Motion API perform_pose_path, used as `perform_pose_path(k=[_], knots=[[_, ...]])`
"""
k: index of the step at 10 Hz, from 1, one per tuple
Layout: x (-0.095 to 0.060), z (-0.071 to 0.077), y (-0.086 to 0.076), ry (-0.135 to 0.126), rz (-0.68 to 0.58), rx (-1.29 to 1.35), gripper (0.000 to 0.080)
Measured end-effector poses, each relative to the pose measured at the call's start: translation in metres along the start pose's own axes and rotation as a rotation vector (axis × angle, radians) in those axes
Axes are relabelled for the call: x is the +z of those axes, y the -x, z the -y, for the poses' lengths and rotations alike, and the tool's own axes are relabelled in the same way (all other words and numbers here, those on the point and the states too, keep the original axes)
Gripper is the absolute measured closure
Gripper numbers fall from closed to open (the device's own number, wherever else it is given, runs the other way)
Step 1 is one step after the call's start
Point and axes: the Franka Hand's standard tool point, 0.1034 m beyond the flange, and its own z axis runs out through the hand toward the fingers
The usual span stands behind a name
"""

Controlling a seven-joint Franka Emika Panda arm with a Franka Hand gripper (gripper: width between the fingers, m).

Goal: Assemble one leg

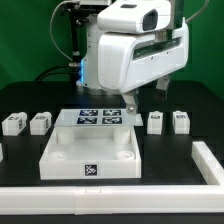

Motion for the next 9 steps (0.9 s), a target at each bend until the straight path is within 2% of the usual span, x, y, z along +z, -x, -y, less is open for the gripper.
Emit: perform_pose_path(k=[9], knots=[[0.0007, 0.0001, 0.0013, 0.004, -0.003, -0.016, 0.015]])
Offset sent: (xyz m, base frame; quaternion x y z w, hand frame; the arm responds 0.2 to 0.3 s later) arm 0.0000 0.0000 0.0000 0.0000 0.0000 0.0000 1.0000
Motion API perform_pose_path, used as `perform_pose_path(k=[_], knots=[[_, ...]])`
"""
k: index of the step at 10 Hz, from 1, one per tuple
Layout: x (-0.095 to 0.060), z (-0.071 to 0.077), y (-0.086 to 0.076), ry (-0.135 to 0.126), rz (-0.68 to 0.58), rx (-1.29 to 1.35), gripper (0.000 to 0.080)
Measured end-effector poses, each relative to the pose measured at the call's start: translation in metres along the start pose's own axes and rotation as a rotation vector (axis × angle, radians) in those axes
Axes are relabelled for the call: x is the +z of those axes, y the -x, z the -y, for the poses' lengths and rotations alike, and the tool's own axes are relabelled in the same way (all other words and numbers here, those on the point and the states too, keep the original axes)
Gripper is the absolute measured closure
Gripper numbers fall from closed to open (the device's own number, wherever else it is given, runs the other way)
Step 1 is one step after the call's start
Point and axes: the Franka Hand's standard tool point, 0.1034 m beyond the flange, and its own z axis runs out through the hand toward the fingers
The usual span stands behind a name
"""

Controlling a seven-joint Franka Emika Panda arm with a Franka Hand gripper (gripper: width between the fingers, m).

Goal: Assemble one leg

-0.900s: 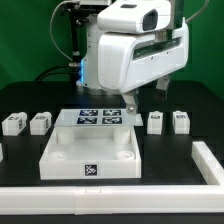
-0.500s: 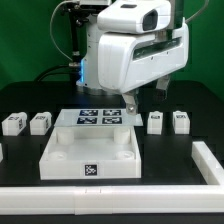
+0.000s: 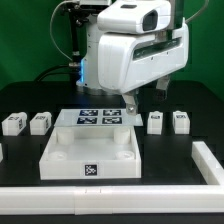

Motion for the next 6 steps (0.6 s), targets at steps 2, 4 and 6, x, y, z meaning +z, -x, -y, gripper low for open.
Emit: perform_pose_path(k=[2, 4, 6], knots=[[0.011, 0.013, 0.03, 0.003, 0.0, -0.158, 0.015], [0.027, 0.018, 0.06, -0.013, 0.006, -0.362, 0.015], [0.038, 0.02, 0.084, -0.033, 0.013, -0.393, 0.015]])
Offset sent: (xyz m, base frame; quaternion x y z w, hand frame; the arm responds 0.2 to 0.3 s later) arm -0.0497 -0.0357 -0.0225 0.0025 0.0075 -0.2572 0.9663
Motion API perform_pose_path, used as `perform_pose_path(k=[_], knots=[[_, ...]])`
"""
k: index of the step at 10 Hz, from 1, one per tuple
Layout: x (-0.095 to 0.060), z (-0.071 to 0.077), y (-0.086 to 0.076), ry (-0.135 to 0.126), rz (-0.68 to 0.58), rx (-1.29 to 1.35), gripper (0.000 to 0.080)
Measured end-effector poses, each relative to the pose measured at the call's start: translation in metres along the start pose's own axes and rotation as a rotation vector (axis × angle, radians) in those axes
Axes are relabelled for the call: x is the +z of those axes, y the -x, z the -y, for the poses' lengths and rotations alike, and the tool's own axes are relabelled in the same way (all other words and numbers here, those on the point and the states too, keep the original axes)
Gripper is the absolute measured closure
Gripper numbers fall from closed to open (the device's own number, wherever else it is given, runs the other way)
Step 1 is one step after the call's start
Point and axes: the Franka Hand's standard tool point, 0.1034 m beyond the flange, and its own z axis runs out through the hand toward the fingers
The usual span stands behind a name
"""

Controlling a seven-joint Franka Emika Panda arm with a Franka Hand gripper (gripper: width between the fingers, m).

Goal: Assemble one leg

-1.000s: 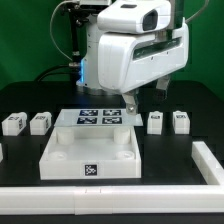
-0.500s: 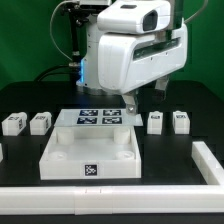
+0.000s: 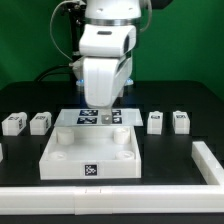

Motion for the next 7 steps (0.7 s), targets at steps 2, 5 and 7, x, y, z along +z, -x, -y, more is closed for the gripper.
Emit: perform_pose_path(k=[2, 5, 7], knots=[[-0.001, -0.002, -0.003, 0.004, -0.001, 0.003, 0.015], [0.008, -0.008, 0.011, 0.075, -0.026, -0.177, 0.015], [0.019, 0.026, 0.032, 0.102, -0.025, -0.258, 0.015]])
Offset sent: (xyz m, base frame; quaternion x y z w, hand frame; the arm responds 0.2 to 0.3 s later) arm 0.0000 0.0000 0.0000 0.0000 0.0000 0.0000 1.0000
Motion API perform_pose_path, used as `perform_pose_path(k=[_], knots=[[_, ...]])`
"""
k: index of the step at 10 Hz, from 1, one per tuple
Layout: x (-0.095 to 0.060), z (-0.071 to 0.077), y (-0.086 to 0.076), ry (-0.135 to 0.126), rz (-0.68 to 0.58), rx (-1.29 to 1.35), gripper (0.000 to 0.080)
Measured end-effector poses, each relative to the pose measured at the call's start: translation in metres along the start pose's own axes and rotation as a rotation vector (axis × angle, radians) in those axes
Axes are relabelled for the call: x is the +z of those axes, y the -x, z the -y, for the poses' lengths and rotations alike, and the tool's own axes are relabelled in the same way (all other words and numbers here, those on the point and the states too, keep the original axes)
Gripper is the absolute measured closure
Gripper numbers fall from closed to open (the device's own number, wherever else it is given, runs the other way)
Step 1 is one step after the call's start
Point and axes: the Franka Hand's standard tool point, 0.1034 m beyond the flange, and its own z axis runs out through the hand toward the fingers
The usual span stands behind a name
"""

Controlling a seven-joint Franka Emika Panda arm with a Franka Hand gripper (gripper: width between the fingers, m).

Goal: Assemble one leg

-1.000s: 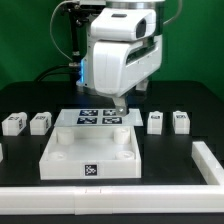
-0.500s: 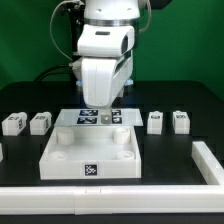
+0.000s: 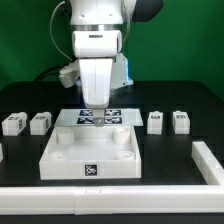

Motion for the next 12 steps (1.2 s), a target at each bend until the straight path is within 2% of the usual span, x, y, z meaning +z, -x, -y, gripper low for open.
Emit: perform_pose_path(k=[1, 2, 4, 5, 7, 10, 11, 12], knots=[[0.005, 0.014, 0.003, 0.003, -0.002, -0.029, 0.015], [0.011, 0.029, 0.005, -0.014, -0.004, -0.022, 0.015], [0.026, 0.043, 0.005, -0.042, -0.012, -0.015, 0.015], [0.034, 0.046, 0.006, -0.056, -0.015, -0.011, 0.015], [0.042, 0.046, 0.008, -0.066, -0.02, 0.0, 0.015], [0.041, 0.046, 0.007, -0.065, -0.019, 0.017, 0.015], [0.042, 0.046, 0.008, -0.065, -0.019, 0.018, 0.0263], [0.042, 0.046, 0.008, -0.066, -0.019, 0.018, 0.0436]])
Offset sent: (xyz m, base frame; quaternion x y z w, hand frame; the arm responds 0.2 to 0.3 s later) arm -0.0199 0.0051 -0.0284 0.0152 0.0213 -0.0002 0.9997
